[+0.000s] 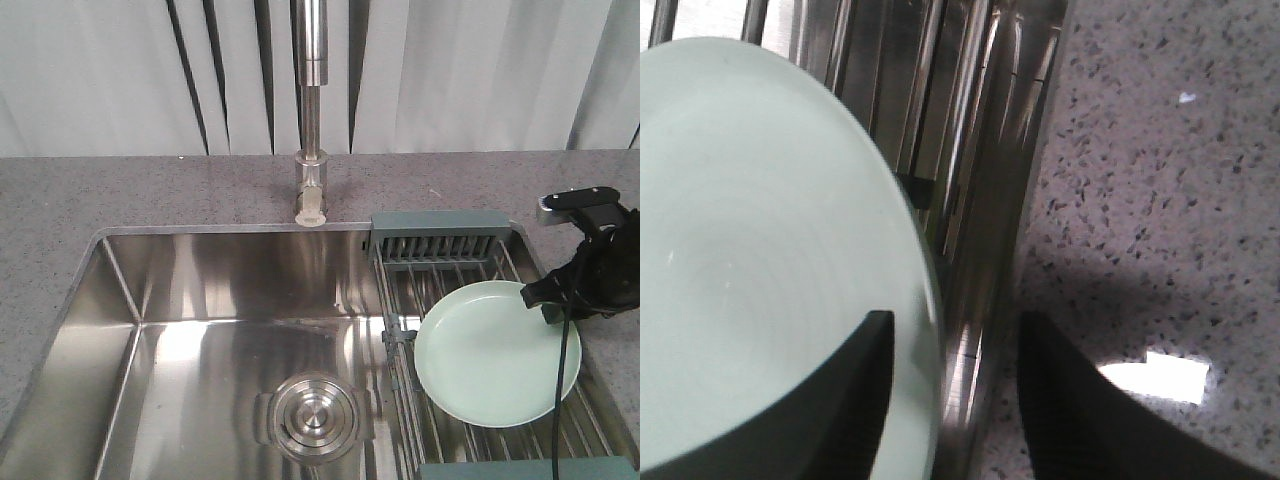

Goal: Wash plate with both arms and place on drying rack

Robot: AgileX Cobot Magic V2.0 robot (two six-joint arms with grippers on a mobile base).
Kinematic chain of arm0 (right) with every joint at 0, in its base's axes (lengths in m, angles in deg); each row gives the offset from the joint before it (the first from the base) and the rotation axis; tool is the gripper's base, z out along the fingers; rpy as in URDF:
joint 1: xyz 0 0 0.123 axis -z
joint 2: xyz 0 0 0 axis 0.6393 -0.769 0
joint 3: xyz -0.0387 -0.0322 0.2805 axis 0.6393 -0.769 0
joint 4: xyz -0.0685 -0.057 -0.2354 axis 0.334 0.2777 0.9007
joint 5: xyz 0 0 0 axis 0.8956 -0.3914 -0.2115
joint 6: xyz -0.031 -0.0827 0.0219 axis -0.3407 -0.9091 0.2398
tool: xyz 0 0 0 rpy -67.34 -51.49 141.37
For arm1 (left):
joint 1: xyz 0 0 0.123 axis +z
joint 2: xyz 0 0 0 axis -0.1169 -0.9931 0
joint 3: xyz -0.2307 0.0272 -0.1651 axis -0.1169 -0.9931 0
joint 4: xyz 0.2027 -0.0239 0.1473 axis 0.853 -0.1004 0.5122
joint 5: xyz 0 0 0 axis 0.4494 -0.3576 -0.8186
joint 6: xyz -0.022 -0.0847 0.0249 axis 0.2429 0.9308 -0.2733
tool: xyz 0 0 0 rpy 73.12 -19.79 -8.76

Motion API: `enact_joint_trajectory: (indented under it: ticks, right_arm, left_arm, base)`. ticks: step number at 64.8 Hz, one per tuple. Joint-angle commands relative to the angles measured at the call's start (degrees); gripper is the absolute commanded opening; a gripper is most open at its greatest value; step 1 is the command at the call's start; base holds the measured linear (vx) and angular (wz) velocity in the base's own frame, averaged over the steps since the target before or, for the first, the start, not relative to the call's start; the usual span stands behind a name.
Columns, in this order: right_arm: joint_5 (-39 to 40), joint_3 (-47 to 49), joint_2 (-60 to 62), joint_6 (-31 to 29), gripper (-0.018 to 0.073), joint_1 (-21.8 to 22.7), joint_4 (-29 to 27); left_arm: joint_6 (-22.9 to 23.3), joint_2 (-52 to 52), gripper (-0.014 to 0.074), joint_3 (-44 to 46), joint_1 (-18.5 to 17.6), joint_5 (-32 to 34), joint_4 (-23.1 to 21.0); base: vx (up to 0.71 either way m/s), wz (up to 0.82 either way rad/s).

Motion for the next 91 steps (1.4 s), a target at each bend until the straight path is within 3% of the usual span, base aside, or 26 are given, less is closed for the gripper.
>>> enact_joint_trajectory:
  ticks: [1, 11, 25, 33, 60, 91]
  right_arm:
    - [-0.3, 1.7, 4.8, 2.1, 0.0394, 0.2, -0.6]
    - [-2.7, 1.7, 10.8, 1.7, 0.0402, -0.8, -3.9]
    - [-2.5, -2.2, 21.5, 6.2, 0.0401, -10.0, 1.7]
    - [-2.3, -7.2, 28.8, 7.5, 0.0401, -13.1, 1.3]
    - [-3.5, -23.8, 55.8, 10.6, 0.0401, -13.2, -1.4]
    - [-7.7, -27.1, 70.5, 10.9, 0.04, -13.2, -1.4]
  left_arm:
    - [0.4, 0.0, 0.0533, 1.2, 0.0, 3.4, -0.4]
    - [0.4, 0.0, 0.0533, 1.2, 0.0, 3.4, -0.4]
    - [0.4, 0.0, 0.0533, 1.2, 0.0, 3.4, -0.4]
    - [0.4, 0.0, 0.0533, 1.2, 0.0, 3.4, -0.4]
    - [0.4, 0.0, 0.0533, 1.2, 0.0, 3.4, -0.4]
    - [0.4, 0.0, 0.0533, 1.2, 0.0, 3.8, -0.4]
  base:
    - [0.0, 0.0]
    - [0.0, 0.0]
    - [0.0, 0.0]
    - [0.0, 0.0]
    - [0.0, 0.0]
    - [0.0, 0.0]
